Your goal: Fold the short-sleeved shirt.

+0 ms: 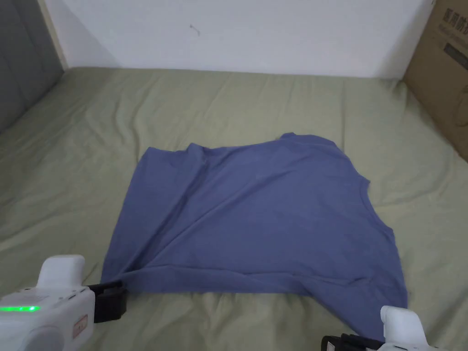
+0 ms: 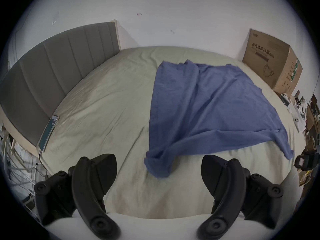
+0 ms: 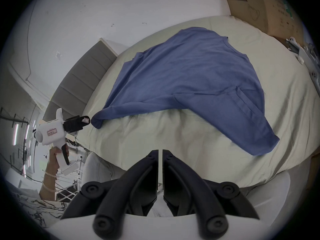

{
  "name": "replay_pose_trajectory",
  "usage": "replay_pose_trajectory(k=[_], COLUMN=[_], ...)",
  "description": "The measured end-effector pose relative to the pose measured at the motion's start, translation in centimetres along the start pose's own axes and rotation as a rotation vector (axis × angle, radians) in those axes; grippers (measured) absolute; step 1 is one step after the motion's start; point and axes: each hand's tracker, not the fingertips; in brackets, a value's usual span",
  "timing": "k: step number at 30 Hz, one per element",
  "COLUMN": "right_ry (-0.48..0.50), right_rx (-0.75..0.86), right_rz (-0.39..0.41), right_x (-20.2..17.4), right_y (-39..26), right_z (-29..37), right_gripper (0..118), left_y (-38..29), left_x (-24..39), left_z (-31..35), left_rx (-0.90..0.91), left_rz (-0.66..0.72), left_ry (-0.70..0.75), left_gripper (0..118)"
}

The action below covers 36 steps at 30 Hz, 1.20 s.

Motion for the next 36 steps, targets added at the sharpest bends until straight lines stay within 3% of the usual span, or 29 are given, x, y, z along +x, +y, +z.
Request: replay_pose_trajectory(k=[1,2,3,4,6,9,10,11,12,16,17,19,22,23,25,27,28,29,31,36], right_ry=[-0.005,-0.012,-0.016,-0.022,-0.037,-0.053,-0.07,-0.092,-0.1,-0.205,-0.218,-0.348,-0.34,-0.35,-0.357,-0.493,-0.504,-0.508,-0.461,-0.373], right_rx=[-0.005,-0.01,-0.013,-0.017,-0.013,0.013,0.031,0.05,0.051,0.109,0.149,0.141,0.109,0.079,0.037,-0.116,-0.026,-0.035,0.008,0.015], right_rz=[-0.01,-0.025,-0.038,-0.051,-0.069,-0.079,-0.079,-0.084,-0.08,-0.086,-0.084,-0.159,-0.212,-0.254,-0.243,-0.116,-0.063,-0.109,-0.154,-0.265], right_x=[0.2,0.6,1.0,1.4,2.3,3.6,4.1,4.9,5.7,9.4,10.5,12.3,15.6,15.9,15.9,15.3,14.4,13.7,13.7,14.3], right_y=[-0.1,-0.1,-0.2,-0.2,-0.4,-0.2,0.0,0.5,1.2,4.4,5.5,7.6,10.2,10.6,10.8,10.3,10.1,10.3,10.3,10.7], right_z=[0.0,0.0,-0.1,-0.1,0.2,1.4,1.7,2.1,2.4,3.0,3.0,2.1,-1.0,-2.0,-4.5,-7.8,-7.6,-7.1,-5.9,-3.7], right_gripper=[6,6,6,6,6,7,19,42,75,113,113,113,107,96,58,56,54,45,12,5], left_y=[0.2,0.4,0.5,0.5,0.1,-0.1,-0.1,0.0,0.2,0.9,1.0,1.2,1.2,1.2,1.1,1.1,1.0,1.0,1.1,1.7], left_x=[0.0,-0.1,-0.1,-0.1,0.1,1.1,1.0,1.0,0.9,1.1,1.1,1.2,1.6,1.8,1.9,1.7,1.7,1.7,1.5,1.5], left_z=[-1.1,-2.5,-3.6,-4.2,-4.8,-4.3,-3.8,-3.5,-3.3,-2.0,-1.9,-1.7,-1.7,-1.8,-1.8,-2.0,-2.1,-2.1,-2.1,-1.2], left_rx=[-0.023,-0.05,-0.102,-0.143,-0.15,-0.14,-0.131,-0.138,-0.136,-0.125,-0.125,-0.127,-0.132,-0.136,-0.141,-0.149,-0.153,-0.154,-0.155,-0.138], left_rz=[-0.009,-0.007,-0.003,0.002,0.054,-0.016,-0.028,-0.027,-0.02,0.022,0.026,0.037,0.032,0.029,0.029,0.039,0.044,0.052,0.06,0.049], left_ry=[0.002,-0.001,-0.024,-0.032,-0.087,-0.051,-0.034,-0.031,-0.037,-0.041,-0.04,-0.036,-0.028,-0.023,-0.02,-0.024,-0.028,-0.028,-0.031,-0.032], left_gripper=[104,93,60,8,9,9,9,9,9,9,9,9,9,9,9,9,9,9,9,9])
